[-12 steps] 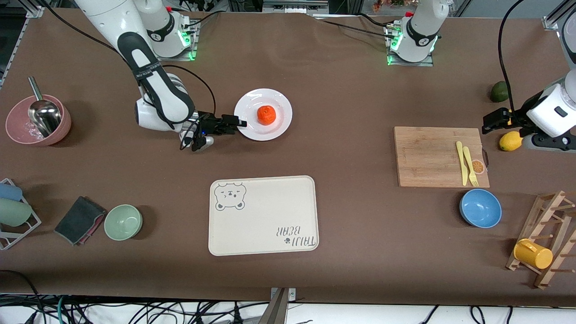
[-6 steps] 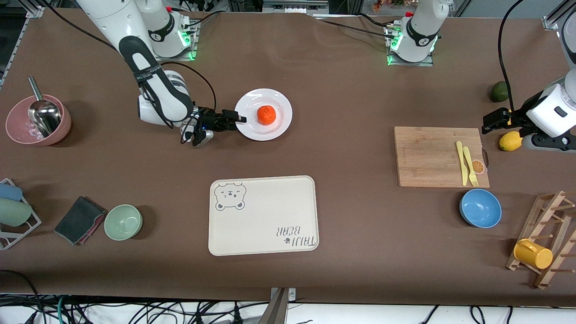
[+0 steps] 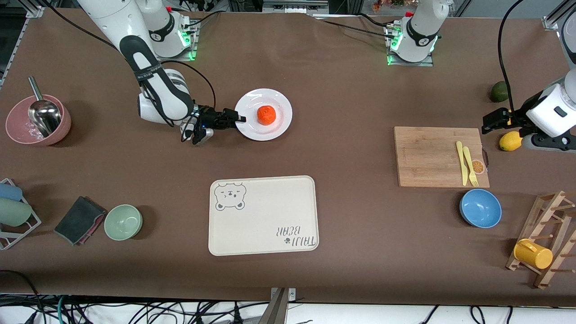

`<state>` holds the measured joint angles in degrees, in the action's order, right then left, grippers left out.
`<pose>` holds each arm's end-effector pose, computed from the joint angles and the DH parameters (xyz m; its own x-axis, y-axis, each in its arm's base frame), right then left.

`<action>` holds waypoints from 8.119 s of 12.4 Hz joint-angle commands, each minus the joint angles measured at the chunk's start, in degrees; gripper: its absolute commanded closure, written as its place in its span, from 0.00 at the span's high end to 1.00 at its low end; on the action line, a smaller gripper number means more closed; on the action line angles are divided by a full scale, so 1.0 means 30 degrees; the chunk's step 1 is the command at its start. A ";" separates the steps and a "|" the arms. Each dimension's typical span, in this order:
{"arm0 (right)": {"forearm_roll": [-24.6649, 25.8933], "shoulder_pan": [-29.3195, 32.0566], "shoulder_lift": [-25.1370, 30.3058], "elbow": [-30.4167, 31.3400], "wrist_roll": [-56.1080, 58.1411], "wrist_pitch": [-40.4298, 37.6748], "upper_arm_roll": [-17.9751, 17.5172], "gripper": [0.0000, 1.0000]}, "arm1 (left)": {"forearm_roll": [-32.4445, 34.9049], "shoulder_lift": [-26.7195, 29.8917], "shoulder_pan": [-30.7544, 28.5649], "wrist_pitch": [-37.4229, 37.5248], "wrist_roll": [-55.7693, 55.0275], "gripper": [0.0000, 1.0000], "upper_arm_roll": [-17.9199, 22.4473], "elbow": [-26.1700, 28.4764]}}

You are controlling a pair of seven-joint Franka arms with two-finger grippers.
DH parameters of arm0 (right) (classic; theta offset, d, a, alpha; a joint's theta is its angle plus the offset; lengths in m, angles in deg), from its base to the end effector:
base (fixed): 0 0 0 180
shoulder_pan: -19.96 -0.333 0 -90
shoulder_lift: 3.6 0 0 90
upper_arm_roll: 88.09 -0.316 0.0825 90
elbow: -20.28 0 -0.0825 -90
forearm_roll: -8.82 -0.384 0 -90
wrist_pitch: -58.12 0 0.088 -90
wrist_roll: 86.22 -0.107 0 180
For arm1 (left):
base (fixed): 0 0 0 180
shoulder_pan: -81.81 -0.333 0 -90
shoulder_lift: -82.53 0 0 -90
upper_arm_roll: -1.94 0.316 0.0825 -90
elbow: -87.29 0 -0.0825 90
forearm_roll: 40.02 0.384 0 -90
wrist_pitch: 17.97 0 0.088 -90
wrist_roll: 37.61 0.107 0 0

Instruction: Place orange and plate with both arms

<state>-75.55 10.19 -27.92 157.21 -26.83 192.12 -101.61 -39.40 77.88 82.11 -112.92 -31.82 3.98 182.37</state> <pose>0.4051 0.2034 0.1263 0.9898 0.1202 -0.0759 0.0136 -0.6113 -0.7913 0.5788 0.0180 0.5438 0.9939 -0.0715 -0.0842 -0.0722 -0.9974 -0.0051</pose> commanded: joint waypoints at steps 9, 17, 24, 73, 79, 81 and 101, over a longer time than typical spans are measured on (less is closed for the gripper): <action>-0.0762 0.0125 0.1106 0.1319 0.0536 0.1123 -0.0970 0.36 | 0.0497 0.0086 0.0135 -0.0107 0.0001 1.00 0.0021 0.0036; -0.0851 0.0125 0.0872 0.1319 0.0800 0.1302 -0.1060 0.24 | 0.0497 0.0086 0.0164 -0.0077 -0.0028 1.00 0.0021 0.0036; -0.0851 0.0154 0.0696 0.1319 0.0917 0.1243 -0.1060 0.06 | 0.0497 0.0086 0.0164 -0.0048 -0.0028 1.00 -0.0008 0.0065; 0.6670 0.1150 -0.9180 -1.7900 -1.0860 -0.2325 0.0987 1.00 | 0.0497 0.0086 0.0164 0.0010 -0.0028 1.00 -0.0008 0.0094; 1.1209 0.1150 -0.6195 -1.7930 -1.0860 -0.9296 0.4704 1.00 | 0.0497 0.0086 0.0164 0.0010 -0.0058 1.00 -0.0008 0.0094; 1.4074 0.1179 -0.4674 -1.7667 -1.1006 -1.0529 0.5469 1.00 | 0.0497 0.0086 0.0164 0.0010 -0.0058 1.00 -0.0008 0.0094; 2.8856 0.1150 0.6994 -1.4852 -1.6543 -1.5308 0.6293 1.00 | 0.0497 0.0086 0.0164 0.0010 -0.0058 1.00 -0.0008 0.0094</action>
<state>10.17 13.72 -7.93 112.54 -75.25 147.57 -82.75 -39.40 77.69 82.30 -112.91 -31.82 3.98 182.42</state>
